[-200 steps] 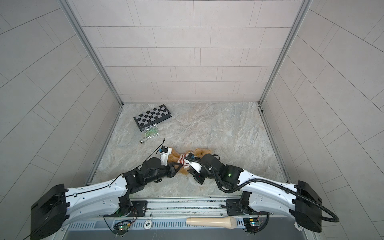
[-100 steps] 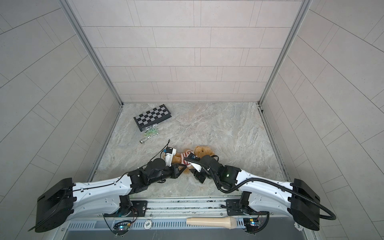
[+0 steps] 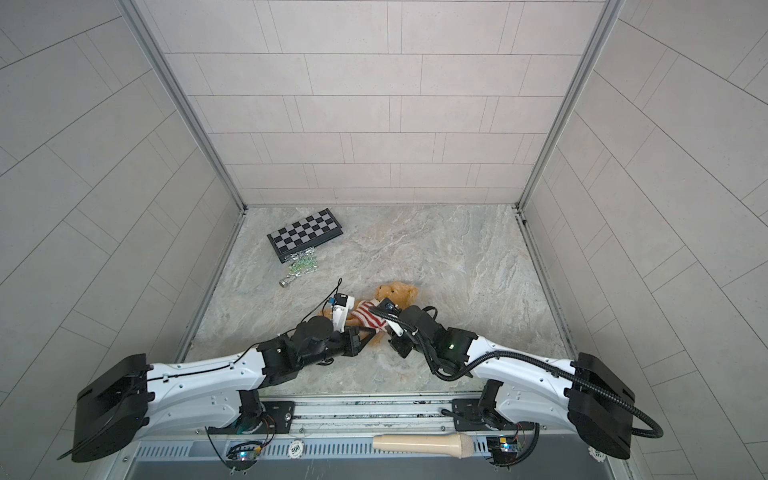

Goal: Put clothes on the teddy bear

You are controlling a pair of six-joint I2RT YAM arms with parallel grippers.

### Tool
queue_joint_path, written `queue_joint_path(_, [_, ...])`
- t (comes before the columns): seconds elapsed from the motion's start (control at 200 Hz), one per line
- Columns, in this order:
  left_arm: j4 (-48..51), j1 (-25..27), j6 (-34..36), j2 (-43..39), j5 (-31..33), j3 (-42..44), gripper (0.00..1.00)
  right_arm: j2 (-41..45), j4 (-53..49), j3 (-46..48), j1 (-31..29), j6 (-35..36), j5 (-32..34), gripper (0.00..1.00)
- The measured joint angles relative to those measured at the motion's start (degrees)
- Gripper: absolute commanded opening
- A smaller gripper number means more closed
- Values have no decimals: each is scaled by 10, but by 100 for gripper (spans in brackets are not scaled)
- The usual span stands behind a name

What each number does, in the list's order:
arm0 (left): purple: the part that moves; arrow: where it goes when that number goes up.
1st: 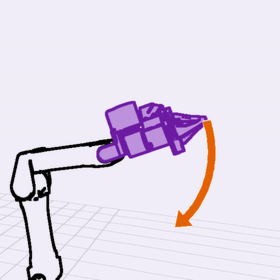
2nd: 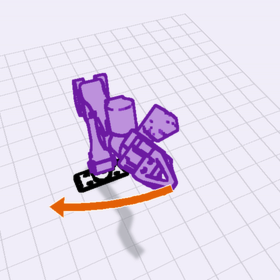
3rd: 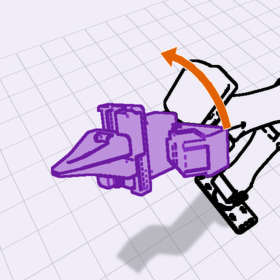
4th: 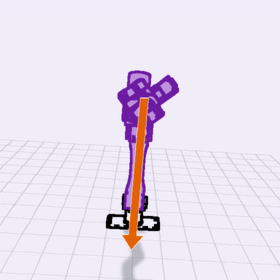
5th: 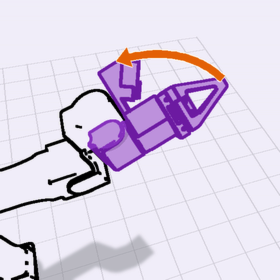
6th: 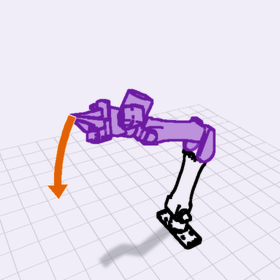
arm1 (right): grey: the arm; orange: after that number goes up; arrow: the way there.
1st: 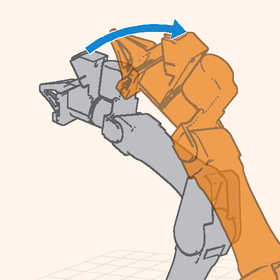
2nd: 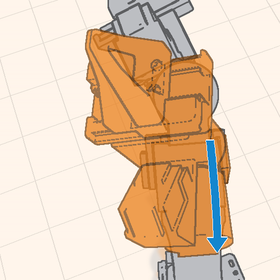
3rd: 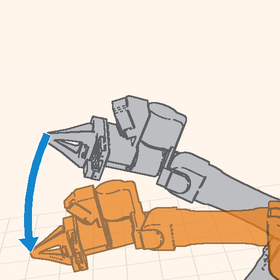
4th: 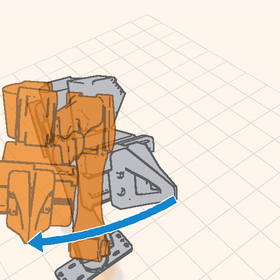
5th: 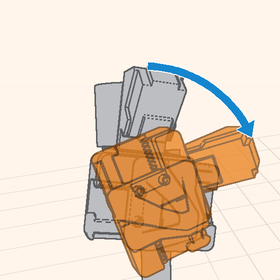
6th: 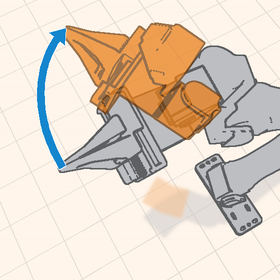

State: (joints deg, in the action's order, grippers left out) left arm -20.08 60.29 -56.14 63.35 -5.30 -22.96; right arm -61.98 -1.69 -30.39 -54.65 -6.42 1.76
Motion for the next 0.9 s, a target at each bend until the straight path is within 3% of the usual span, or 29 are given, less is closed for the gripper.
queue_joint_path(0.27, [4,-12,-7,-13,5,2,0,19,0,9,5,1,0,5])
queue_joint_path(0.901, [66,-105,-3,-130,-25,53,0,139,11,56,7,23,-56,3])
